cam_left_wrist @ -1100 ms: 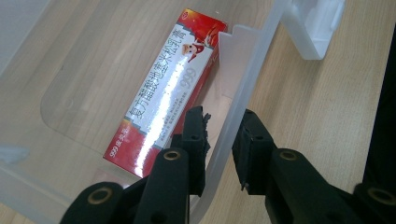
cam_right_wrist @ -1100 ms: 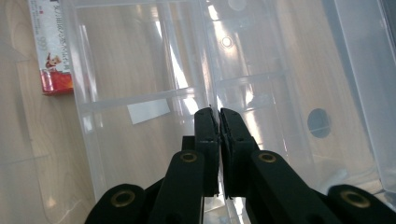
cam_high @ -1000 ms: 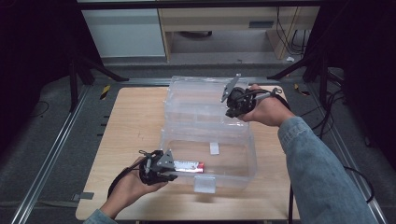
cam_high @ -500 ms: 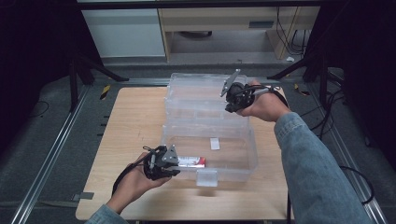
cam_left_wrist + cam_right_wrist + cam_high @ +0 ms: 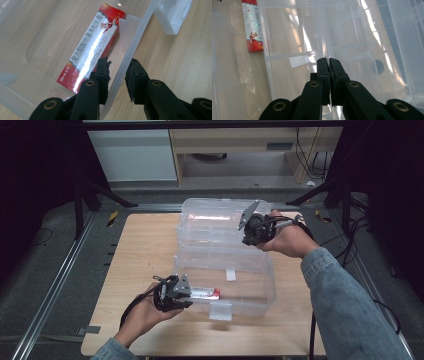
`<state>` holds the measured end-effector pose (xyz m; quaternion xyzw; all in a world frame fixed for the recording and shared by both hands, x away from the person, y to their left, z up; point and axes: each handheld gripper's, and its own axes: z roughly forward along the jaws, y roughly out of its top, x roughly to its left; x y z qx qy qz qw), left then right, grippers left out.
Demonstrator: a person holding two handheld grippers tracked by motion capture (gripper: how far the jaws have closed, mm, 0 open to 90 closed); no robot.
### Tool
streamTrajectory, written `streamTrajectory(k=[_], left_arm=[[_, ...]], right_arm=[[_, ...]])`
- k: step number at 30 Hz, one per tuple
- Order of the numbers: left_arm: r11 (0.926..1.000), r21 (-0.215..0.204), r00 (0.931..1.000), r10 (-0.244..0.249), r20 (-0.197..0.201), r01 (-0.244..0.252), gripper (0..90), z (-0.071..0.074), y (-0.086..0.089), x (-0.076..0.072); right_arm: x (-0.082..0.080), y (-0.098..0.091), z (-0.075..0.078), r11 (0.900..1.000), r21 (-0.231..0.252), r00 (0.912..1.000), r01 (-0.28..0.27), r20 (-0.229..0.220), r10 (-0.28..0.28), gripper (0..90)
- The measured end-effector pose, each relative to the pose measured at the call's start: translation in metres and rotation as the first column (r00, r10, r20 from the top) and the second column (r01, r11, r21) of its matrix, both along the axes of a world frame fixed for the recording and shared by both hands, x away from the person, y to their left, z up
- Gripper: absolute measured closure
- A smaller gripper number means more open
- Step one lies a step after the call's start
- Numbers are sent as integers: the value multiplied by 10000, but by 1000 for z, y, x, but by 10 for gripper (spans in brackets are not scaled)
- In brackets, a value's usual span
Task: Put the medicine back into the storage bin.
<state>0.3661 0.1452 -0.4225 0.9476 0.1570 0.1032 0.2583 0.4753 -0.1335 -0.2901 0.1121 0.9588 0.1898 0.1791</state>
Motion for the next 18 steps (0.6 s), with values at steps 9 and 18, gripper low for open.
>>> streamTrajectory(k=[9,18], left_arm=[[10000,25,10000,41,49,-41,711,0,0,0],[10000,42,9999,71,82,-71,704,-1,-1,-1]], right_arm=[[-20,-3,1,9996,194,9998,-185,28,185,890],[-36,-7,0,9985,447,9995,-320,-24,321,895]])
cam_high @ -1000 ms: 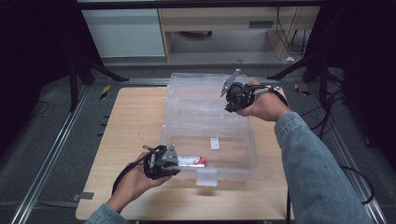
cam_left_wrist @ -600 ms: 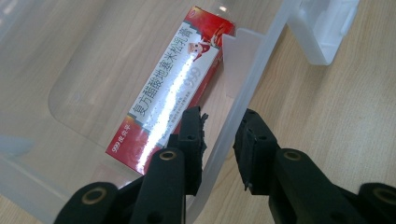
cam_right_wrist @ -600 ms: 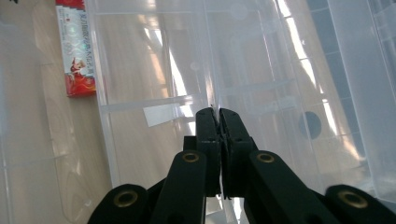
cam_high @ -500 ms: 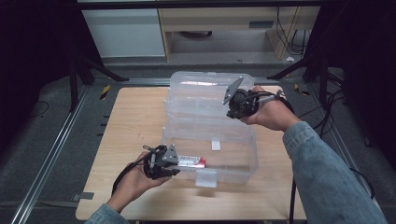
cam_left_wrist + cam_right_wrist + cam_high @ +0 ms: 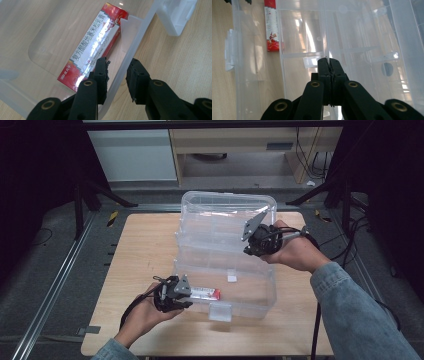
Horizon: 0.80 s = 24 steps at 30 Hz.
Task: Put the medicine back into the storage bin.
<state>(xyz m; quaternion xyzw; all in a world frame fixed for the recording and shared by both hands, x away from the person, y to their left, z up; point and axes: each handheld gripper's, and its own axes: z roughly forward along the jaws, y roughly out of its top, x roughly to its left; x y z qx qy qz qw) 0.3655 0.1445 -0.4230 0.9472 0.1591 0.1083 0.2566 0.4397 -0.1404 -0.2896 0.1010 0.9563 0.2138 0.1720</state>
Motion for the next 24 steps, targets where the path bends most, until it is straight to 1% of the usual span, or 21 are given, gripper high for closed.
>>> streamTrajectory(k=[5,9,13,14,19,24], left_arm=[[10000,15,10000,10,-6,-10,703,0,0,0],[10000,18,10000,10,14,-10,701,0,0,0],[10000,-1,10000,69,29,-69,699,0,-1,-1],[10000,7,10000,66,26,-66,699,0,-1,-1],[9999,-4,9999,149,66,-149,698,0,-2,-1],[9994,-56,9993,334,182,-333,701,-1,-7,1]], right_arm=[[-9,0,-1,10000,85,10000,-39,-43,39,896],[-16,0,-3,9999,80,9999,-92,87,91,895],[-19,-2,-4,9997,208,9999,-84,63,83,895],[-20,-2,-4,9998,175,9999,-73,92,71,894],[-16,-2,-5,9999,70,9994,-135,312,133,886],[-6,-1,-4,9999,-67,9992,-128,383,131,876]])
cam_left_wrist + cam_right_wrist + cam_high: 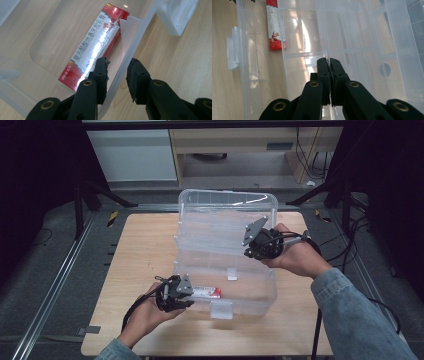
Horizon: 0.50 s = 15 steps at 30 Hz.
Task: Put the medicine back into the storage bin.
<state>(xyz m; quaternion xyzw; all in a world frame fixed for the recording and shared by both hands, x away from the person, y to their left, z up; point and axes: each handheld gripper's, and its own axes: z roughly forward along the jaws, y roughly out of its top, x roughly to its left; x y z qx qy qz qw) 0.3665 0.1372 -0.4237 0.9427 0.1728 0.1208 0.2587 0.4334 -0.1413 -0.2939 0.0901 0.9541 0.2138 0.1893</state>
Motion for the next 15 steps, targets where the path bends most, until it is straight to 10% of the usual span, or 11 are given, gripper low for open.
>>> streamTrajectory(k=[15], left_arm=[[9997,-177,9998,192,-20,-193,702,-1,-3,3]], right_arm=[[4,-1,-1,9999,75,9997,-91,-205,93,880]])
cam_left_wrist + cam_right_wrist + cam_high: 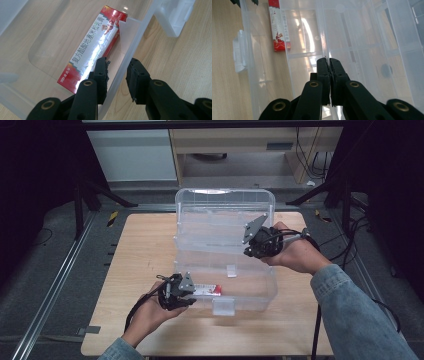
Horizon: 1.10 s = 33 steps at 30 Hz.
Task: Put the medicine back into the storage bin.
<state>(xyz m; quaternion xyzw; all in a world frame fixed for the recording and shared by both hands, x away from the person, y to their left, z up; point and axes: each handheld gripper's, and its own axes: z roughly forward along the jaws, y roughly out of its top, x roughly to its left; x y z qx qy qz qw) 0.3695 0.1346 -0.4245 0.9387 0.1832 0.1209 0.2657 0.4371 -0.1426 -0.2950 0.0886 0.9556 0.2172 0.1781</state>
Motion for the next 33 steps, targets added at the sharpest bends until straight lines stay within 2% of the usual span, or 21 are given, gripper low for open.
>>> streamTrajectory(k=[10,18,33], left_arm=[[10000,-1,10000,-8,4,8,695,0,0,0],[9999,-45,10000,-91,21,91,696,0,0,0],[9999,-108,9999,-121,-12,121,692,-1,1,0]], right_arm=[[-15,-2,-6,9997,160,9997,-161,-189,164,886],[-29,-3,-13,9995,-95,9994,-307,-152,305,884],[-35,-5,-17,9992,-52,9988,-384,-302,383,884]])
